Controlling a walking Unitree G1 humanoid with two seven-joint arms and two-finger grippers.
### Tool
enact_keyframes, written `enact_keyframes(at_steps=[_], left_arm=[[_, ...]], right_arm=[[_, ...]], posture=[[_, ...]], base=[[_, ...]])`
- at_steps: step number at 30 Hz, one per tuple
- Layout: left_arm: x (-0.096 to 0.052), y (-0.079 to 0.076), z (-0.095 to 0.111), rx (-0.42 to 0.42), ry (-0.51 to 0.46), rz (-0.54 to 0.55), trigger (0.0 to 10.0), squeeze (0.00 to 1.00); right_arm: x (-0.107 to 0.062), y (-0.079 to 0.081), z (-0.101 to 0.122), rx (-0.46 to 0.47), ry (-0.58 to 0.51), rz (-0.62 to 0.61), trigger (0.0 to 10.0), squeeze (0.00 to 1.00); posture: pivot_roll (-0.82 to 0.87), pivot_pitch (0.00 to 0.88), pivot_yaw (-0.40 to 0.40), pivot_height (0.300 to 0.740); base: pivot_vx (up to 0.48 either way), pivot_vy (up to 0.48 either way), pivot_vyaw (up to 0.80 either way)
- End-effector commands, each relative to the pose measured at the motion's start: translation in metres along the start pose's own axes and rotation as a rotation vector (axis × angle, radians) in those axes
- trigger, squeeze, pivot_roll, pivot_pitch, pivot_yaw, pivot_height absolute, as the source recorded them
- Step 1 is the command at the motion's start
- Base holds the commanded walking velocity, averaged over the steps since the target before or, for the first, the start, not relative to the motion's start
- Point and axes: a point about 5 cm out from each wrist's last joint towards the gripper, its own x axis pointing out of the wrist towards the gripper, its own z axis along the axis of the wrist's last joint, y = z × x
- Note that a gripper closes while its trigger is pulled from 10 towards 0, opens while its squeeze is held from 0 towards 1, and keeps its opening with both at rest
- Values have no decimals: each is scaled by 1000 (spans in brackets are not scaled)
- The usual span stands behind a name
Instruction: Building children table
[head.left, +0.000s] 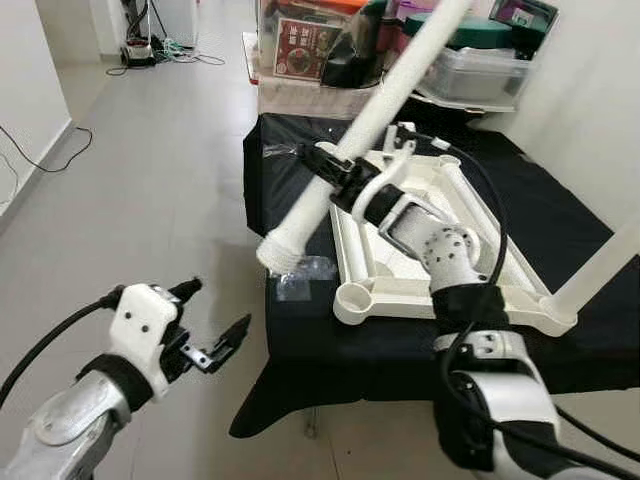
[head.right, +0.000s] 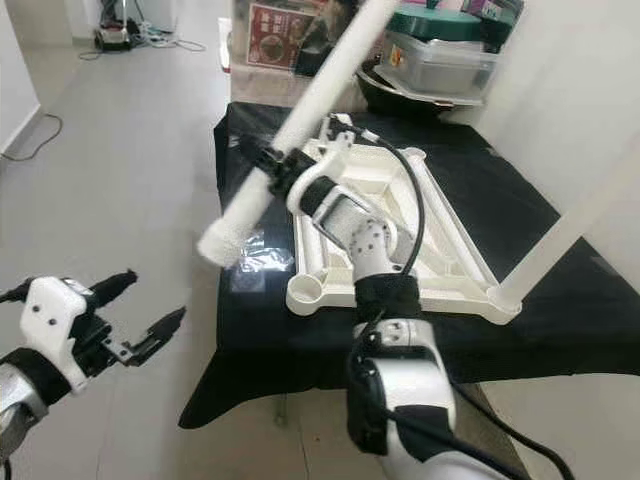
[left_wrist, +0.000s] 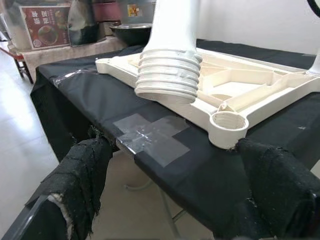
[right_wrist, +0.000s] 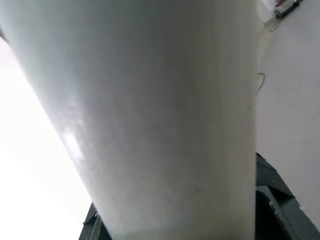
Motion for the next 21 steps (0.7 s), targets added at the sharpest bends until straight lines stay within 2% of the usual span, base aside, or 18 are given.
enact_keyframes(at_steps=[1, 3, 4, 6, 21], left_arm=[[8, 0, -4, -6, 18, -37, 10000, 0], [16, 1, -3, -1, 10, -52, 10000, 0], [16, 1, -3, -1, 10, -52, 10000, 0], [21, 3, -1, 6, 3, -56, 10000, 0], [32, 8, -5, 4, -7, -27, 10000, 0]], right_arm=[[2, 13, -7, -9, 13, 46, 0, 0], [4, 27, -16, -14, 30, 96, 0, 0], [4, 27, -16, -14, 30, 96, 0, 0], [5, 38, -22, -12, 48, 138, 0, 0], [-4, 62, -34, -22, 80, 217, 0, 0]], posture=[[158, 0, -139, 740], [153, 0, -134, 740], [153, 0, -134, 740], [148, 0, -130, 740], [142, 0, -127, 740]], base=[[0, 0, 0], [0, 0, 0], [0, 0, 0], [0, 0, 0], [0, 0, 0]])
